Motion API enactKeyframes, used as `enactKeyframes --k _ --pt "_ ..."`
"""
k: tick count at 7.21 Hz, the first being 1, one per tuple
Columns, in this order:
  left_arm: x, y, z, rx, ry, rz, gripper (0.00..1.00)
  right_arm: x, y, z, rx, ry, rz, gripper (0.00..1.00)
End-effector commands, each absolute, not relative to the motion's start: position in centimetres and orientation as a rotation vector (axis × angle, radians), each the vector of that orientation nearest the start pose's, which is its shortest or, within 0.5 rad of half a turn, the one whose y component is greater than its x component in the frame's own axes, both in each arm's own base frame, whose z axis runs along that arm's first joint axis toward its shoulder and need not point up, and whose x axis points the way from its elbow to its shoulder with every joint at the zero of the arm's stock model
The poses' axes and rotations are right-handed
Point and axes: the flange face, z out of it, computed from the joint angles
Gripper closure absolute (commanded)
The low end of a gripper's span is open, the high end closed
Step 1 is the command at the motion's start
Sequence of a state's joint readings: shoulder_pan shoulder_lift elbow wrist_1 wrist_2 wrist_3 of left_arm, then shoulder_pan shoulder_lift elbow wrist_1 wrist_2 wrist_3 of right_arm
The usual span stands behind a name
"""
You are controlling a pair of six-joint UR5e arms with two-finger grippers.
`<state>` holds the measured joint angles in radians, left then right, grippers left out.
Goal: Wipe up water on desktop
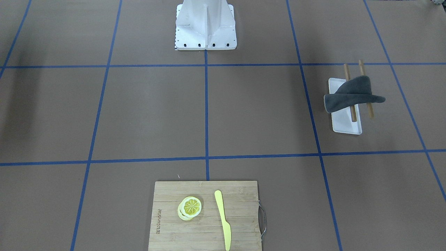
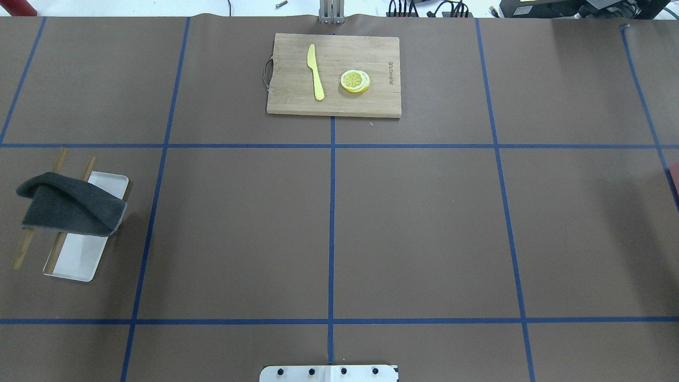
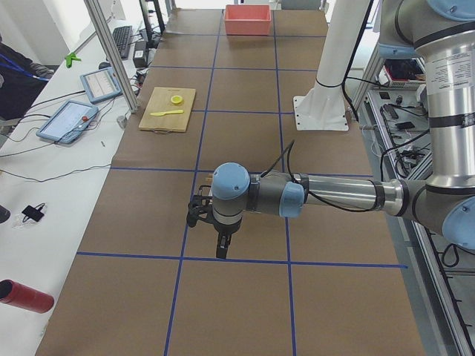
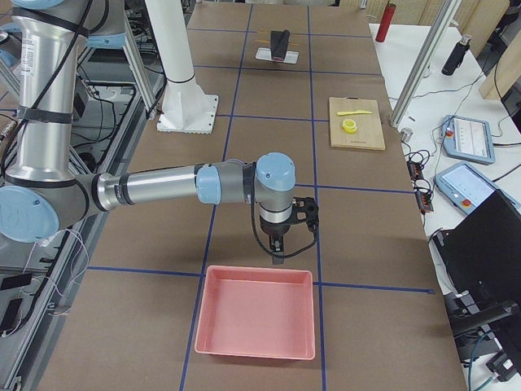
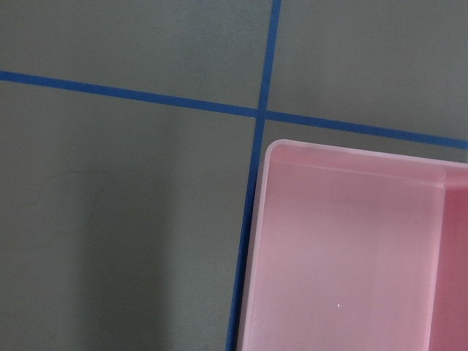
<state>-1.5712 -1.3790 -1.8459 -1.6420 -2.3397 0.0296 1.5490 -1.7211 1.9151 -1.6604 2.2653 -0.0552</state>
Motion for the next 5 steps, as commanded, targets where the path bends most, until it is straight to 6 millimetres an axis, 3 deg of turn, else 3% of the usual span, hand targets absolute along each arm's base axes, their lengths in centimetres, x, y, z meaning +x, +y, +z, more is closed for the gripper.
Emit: enactKeyframes --k 1,3,5 --pt "-6.5 -42.4 58.6 0.192 0.765 0.099 0.01 6.3 -43.5 54.8 0.163 -0.686 -0.120 0.00" --pt "-6.6 -43.4 56.8 0.243 0.762 0.116 0.01 6.5 -43.5 54.5 0.179 -0.686 -0.136 0.00" --pt "-8.1 -44.2 54.9 0.351 0.753 0.122 0.01 6.4 -43.5 54.5 0.207 -0.719 -0.138 0.00"
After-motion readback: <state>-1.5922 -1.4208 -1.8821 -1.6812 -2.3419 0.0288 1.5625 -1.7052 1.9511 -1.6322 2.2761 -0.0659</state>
